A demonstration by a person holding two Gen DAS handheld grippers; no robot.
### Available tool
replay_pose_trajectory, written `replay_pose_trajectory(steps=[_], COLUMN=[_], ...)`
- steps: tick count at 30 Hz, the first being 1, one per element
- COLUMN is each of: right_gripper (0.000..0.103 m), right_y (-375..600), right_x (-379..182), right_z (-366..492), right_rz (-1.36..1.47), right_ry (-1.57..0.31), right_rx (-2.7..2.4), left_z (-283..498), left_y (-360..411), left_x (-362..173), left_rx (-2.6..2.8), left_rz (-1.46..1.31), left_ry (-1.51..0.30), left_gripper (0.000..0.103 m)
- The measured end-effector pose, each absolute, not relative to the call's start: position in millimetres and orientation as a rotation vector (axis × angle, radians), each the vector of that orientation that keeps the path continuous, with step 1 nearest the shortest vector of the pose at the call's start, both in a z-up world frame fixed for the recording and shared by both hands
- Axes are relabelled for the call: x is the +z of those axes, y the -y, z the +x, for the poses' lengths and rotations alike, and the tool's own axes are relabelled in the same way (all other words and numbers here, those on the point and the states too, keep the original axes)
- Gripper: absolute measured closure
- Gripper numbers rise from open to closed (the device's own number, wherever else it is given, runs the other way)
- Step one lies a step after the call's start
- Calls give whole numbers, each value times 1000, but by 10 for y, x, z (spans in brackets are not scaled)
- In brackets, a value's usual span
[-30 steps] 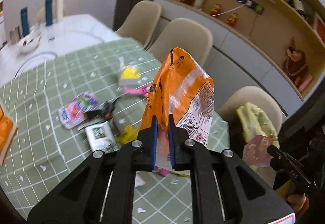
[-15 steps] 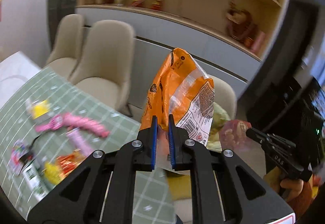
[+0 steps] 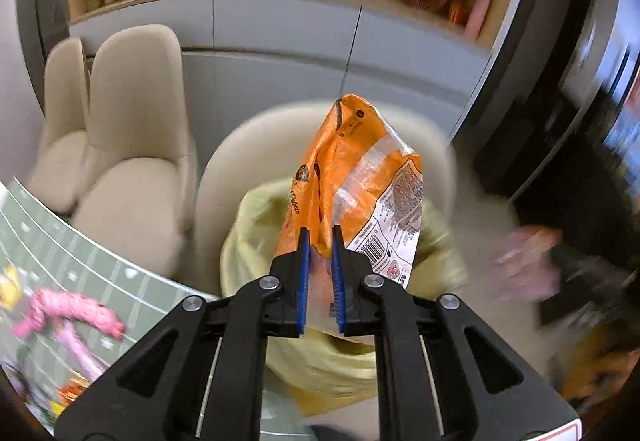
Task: Collect trash
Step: 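Drop the orange bag and pink wrapper into the yellow bag with both tools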
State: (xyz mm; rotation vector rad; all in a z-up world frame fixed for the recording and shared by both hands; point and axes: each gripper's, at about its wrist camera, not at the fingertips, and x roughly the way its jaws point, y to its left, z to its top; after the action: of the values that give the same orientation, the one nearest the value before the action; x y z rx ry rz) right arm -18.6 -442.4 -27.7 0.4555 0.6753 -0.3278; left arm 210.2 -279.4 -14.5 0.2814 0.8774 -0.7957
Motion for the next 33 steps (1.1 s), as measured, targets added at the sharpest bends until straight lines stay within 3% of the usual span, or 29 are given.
replay_pose_trajectory(steps=[4,12,20,33], right_gripper=[100,100,100,100], right_y=[4423,4243,4013,3691], right_x=[-301,-228,-95,-124], right_z=[-141,284,621,1415], right_rz=[461,421,337,353], right_ry=[-683,-686,-679,-717], right_rx=[-331,-245,-191,-26], left_z=[2127,2262,2266,2165], left_y=[2840,2628,2377,1564], left_x=[-367,-383,-324,-182], left_rx=[-778,-838,-904,-662], left_rz=[389,249,58,-9], left_ry=[-927,-979,-1014,-891], left_gripper=[93,92,65,56])
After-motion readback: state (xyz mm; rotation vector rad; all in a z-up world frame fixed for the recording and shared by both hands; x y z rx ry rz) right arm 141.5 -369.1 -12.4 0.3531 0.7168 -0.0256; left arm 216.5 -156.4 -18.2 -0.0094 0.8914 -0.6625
